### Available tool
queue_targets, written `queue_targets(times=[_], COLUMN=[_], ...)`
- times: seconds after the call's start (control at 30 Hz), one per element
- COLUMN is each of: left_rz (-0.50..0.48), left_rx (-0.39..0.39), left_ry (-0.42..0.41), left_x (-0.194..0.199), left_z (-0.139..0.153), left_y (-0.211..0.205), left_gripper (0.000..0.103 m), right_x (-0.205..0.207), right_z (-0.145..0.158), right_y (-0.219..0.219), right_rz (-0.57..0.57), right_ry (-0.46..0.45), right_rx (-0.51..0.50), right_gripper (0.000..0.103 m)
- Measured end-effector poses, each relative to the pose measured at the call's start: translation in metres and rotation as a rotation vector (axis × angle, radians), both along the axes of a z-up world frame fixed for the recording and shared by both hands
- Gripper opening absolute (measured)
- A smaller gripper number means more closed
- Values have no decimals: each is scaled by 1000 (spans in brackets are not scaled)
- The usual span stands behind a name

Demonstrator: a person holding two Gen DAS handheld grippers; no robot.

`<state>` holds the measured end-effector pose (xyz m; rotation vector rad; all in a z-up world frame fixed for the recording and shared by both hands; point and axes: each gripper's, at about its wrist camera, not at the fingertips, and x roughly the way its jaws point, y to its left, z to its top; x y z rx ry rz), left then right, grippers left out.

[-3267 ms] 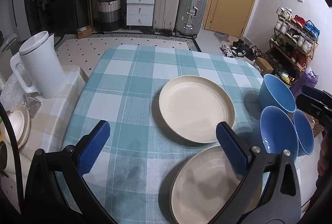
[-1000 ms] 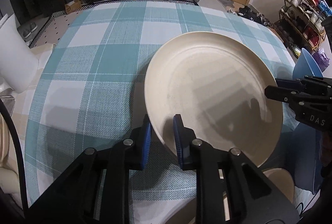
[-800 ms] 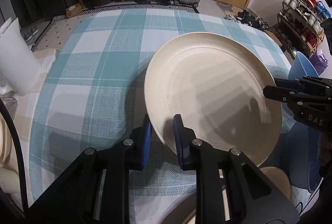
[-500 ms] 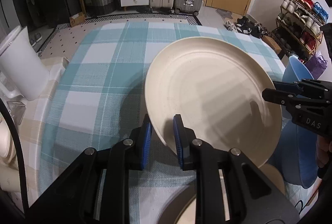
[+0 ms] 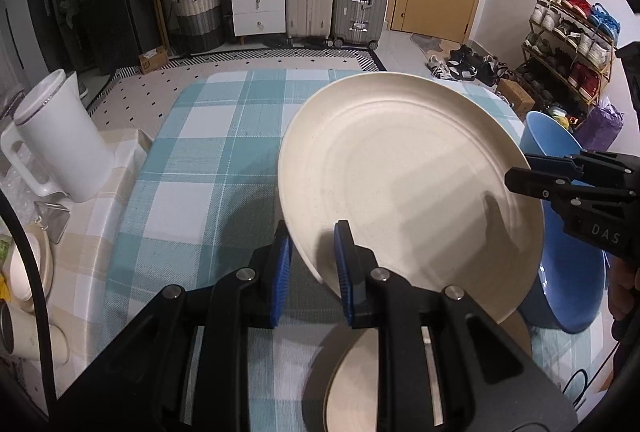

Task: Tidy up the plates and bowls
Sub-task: 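Lift the cream plate with the left tool, tilting it up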

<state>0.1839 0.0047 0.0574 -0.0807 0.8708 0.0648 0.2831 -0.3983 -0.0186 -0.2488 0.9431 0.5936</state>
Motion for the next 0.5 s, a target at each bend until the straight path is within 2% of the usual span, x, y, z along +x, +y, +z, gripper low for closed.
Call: queue_targets(times=[0.5], left_rz=[-3], left_rx=[10], left_ry=[-57], left_x=[-80], left_z=[28], left_y=[-16], left_gripper=[18], right_x=[-74], right_z=[31], right_y=[-17], right_rz=[5], right_ry=[-82], right_rx=[45], right_gripper=[30])
